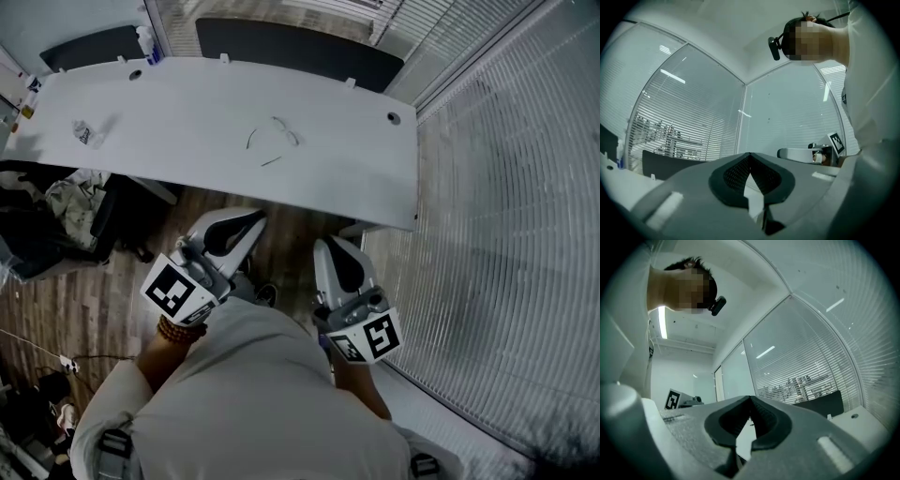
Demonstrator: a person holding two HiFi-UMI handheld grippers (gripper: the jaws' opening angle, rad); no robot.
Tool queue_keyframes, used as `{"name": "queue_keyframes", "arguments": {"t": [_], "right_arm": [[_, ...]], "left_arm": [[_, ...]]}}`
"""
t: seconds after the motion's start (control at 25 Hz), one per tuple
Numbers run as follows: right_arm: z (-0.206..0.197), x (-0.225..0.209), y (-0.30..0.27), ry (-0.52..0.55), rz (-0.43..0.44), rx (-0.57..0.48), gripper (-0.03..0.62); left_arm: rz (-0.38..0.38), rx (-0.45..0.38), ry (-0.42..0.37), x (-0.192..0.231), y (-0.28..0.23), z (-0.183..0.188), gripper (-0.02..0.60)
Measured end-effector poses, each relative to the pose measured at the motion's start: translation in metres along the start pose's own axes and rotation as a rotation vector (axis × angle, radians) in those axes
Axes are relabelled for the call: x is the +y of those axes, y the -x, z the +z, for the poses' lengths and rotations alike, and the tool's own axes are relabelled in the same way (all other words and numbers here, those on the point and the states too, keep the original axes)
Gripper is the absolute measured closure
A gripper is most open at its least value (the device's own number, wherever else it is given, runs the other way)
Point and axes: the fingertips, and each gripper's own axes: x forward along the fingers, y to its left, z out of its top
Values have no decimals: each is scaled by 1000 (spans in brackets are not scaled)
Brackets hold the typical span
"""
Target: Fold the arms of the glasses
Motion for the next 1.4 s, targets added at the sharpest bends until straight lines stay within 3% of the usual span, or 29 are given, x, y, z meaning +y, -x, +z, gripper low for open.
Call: {"name": "queue_keyframes", "arguments": {"t": [0.32, 0.84, 1.12, 1.4], "right_arm": [[-16, -33, -25, -3, -21, 5, 594], [-27, -114, -166, 77, -80, 61, 594], [-34, -149, -212, 89, -87, 100, 594], [-51, -180, -238, 77, -58, 167, 594]], "left_arm": [[11, 14, 9, 36, -20, -17, 578], [-59, 39, 34, 175, -92, -27, 578], [-114, 70, 39, 222, -133, -34, 578], [-64, 120, 68, 251, -154, -54, 578]]}}
